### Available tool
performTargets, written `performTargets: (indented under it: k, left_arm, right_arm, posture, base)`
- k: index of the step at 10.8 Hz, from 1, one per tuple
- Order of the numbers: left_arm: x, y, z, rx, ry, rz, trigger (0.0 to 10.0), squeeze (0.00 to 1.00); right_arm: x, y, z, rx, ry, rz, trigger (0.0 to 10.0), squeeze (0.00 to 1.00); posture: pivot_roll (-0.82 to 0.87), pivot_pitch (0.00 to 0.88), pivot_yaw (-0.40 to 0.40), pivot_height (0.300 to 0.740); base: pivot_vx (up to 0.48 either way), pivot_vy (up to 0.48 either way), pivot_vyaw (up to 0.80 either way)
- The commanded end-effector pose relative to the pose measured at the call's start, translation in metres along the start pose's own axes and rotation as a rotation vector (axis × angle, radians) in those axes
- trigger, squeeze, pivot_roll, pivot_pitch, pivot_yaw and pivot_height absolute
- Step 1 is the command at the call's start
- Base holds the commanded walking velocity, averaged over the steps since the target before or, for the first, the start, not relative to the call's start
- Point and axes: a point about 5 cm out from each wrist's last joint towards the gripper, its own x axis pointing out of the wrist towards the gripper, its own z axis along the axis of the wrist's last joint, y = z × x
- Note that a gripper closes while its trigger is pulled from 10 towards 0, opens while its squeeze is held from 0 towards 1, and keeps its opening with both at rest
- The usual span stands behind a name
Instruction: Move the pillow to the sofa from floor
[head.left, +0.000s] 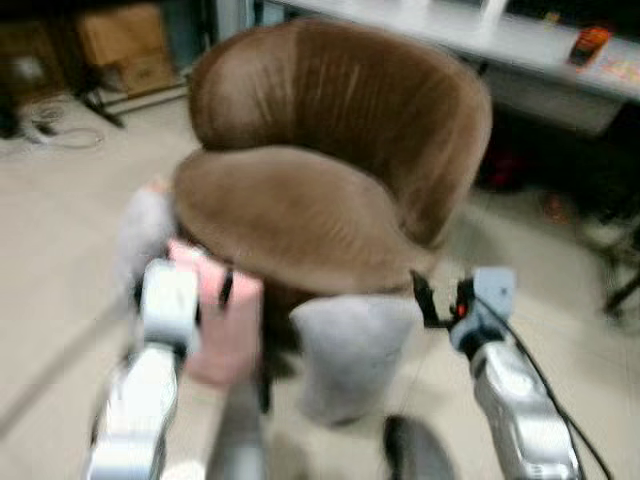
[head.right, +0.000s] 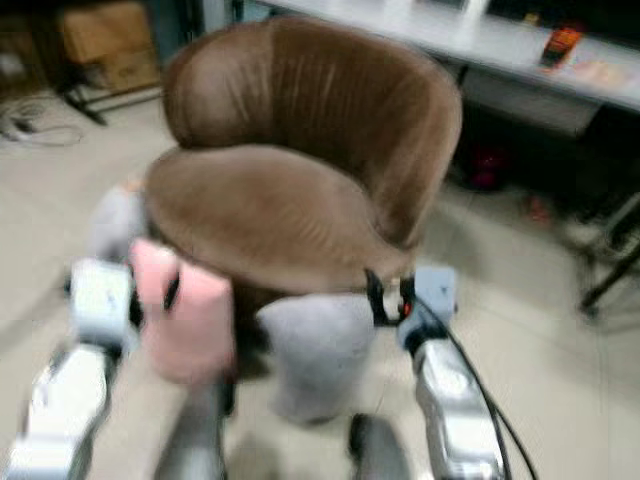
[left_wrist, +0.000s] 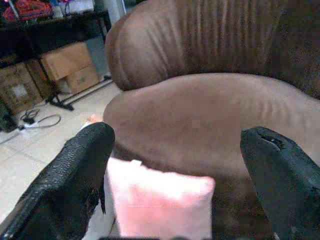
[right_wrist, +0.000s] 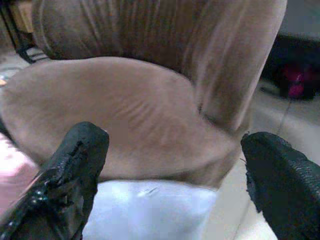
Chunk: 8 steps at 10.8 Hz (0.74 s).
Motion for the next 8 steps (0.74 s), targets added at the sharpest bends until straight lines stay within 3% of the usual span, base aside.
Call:
performTargets:
  k: [1,2,4,5,8]
  left_arm:
    - [0.0055,-0.0010,0.0114,0.000,-0.048,-0.013,10.0,0.00]
    - [0.0055,-0.0006,0.0113,0.002,-0.047,-0.015,10.0,0.00]
    - [0.0051,-0.0007,0.0111,0.002,-0.046,-0.019,10.0,0.00]
    - [0.0053,-0.0004,0.0109,0.005,-0.044,-0.018,10.0,0.00]
    - [0.0053,0.0001,0.0111,0.016,-0.042,-0.023,10.0,0.00]
  right_arm:
    - [0.0012,-0.0004,0.0054,0.005,-0.019,0.010,10.0,1.00]
    - [0.0010,-0.0002,0.0050,-0.009,-0.011,0.014,10.0,1.00]
    - [0.0015,0.0010,0.0042,-0.017,-0.004,0.022,10.0,1.00]
    - [0.0021,0.0003,0.0048,-0.065,-0.016,0.006,10.0,1.00]
    - [0.0039,-0.0003,0.0043,-0.041,-0.019,-0.003,10.0,1.00]
  posture:
    - [0.03,0.000,-0.059,0.592]
    - [0.03,0.000,-0.059,0.592]
    - [0.04,0.000,-0.060,0.592]
    - [0.04,0.000,-0.062,0.592]
    - [0.04,0.000,-0.063,0.592]
  base:
    - [0.000,0.000,0.00]
    - [0.247,0.000,0.00]
    - [0.257,0.000,0.79]
    - [0.255,0.000,0.41]
    - [0.259,0.000,0.00]
